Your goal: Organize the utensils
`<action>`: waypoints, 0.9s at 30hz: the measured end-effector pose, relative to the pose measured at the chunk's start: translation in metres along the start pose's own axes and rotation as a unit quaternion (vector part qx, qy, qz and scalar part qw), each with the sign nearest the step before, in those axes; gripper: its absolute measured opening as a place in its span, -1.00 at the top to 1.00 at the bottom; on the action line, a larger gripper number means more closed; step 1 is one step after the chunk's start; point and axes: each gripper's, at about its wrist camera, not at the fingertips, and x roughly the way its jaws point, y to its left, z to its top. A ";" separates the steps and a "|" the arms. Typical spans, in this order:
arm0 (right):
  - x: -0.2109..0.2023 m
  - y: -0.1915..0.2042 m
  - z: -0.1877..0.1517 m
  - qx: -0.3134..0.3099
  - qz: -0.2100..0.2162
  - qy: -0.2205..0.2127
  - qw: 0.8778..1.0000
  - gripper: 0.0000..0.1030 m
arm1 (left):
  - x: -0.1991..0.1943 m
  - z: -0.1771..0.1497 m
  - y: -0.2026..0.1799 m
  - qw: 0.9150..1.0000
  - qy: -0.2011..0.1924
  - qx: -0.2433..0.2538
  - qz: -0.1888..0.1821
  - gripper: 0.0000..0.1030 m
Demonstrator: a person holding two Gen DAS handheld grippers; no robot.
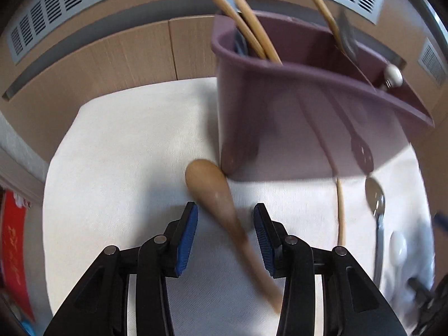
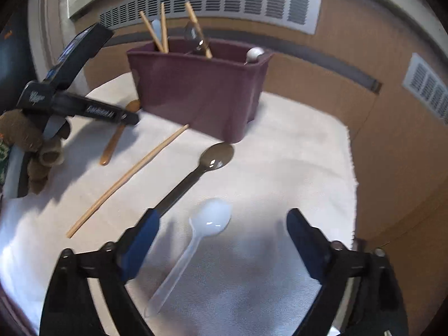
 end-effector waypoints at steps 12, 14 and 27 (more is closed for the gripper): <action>0.039 0.001 0.008 0.103 -0.004 0.088 0.991 0.03 | -0.033 -0.045 0.016 0.998 0.007 0.064 0.013 0.15; 0.037 0.005 0.010 0.090 -0.003 0.083 0.992 0.38 | -0.036 -0.041 0.028 0.999 0.010 0.041 -0.002 0.07; -0.003 0.010 0.014 0.053 0.000 0.029 0.998 0.37 | 0.010 0.009 0.034 0.998 0.050 -0.034 -0.022 -0.05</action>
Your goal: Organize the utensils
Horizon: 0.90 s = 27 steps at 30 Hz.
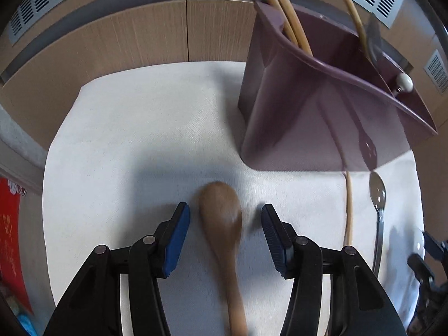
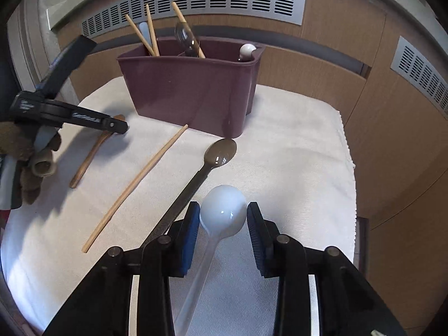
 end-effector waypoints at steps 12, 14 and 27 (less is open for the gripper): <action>-0.008 -0.009 -0.006 0.019 0.021 -0.027 0.999 0.37 | -0.032 -0.053 -0.015 0.994 -0.082 0.070 0.004 0.42; -0.012 -0.008 -0.006 0.018 0.018 -0.035 0.999 0.37 | -0.051 -0.068 -0.019 0.990 -0.118 0.081 -0.001 0.42; -0.049 -0.002 0.000 0.004 0.001 -0.085 0.996 0.37 | -0.174 -0.123 -0.044 0.957 -0.265 0.092 -0.072 0.42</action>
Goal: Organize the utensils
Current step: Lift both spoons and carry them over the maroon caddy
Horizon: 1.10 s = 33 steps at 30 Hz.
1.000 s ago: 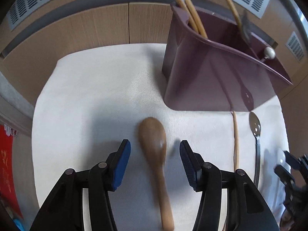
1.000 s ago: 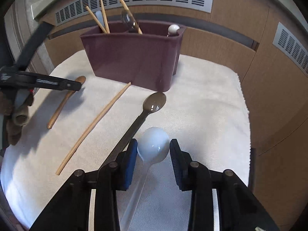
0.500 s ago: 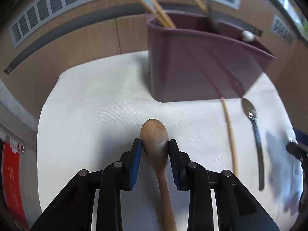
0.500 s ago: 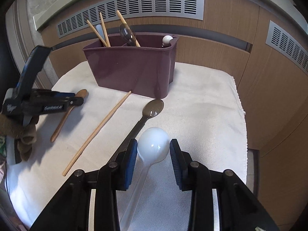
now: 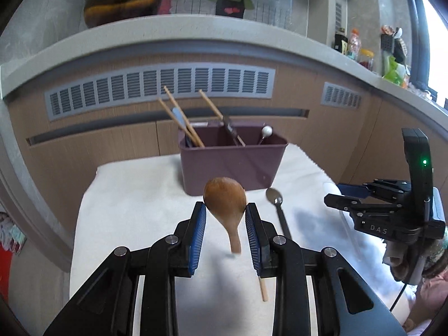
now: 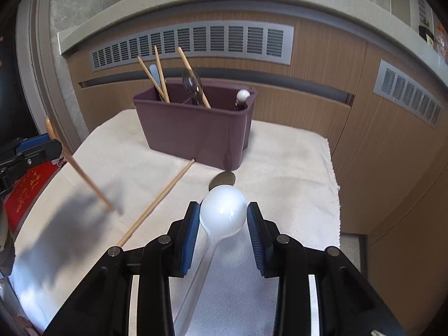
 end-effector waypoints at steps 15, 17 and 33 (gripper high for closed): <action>-0.046 0.007 0.017 -0.029 -0.022 -0.048 0.998 0.37 | -0.048 0.020 -0.013 0.999 -0.043 0.005 -0.011 0.43; -0.056 0.009 0.025 -0.041 -0.027 -0.062 0.997 0.37 | -0.055 0.029 -0.015 0.999 -0.049 0.010 -0.009 0.43; -0.121 0.012 0.171 -0.076 -0.072 -0.323 0.941 0.36 | -0.048 0.168 -0.013 0.984 -0.174 0.037 0.030 0.42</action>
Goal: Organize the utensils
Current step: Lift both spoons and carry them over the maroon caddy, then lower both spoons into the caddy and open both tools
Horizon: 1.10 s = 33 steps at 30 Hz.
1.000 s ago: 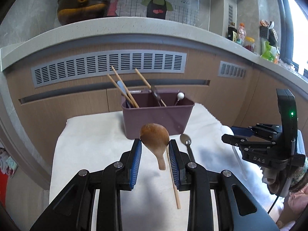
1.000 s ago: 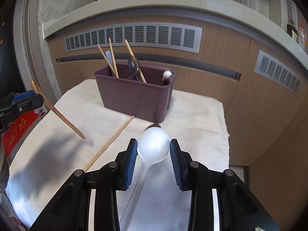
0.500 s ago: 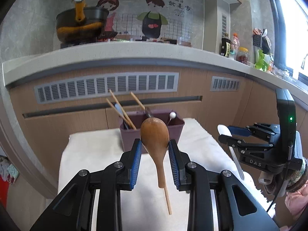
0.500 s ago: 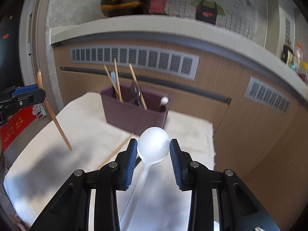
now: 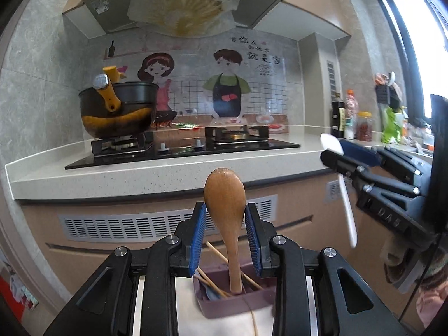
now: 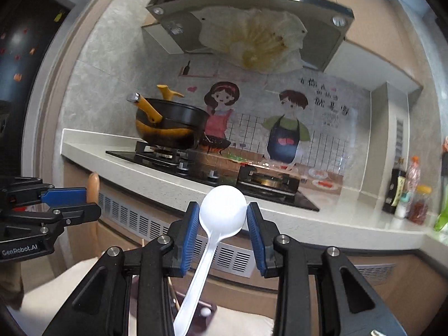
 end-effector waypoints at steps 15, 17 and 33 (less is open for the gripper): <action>0.162 0.026 -0.114 0.005 0.015 0.125 0.992 0.37 | 0.138 -0.068 0.039 0.994 0.095 -0.051 -0.020 0.42; 0.167 0.031 -0.127 -0.002 0.012 0.128 0.992 0.37 | 0.152 -0.081 0.041 0.992 0.109 -0.058 -0.024 0.42; 0.139 0.039 -0.179 0.010 0.063 0.192 0.979 -0.51 | 0.151 -0.126 0.043 0.981 0.168 -0.086 -0.034 -0.06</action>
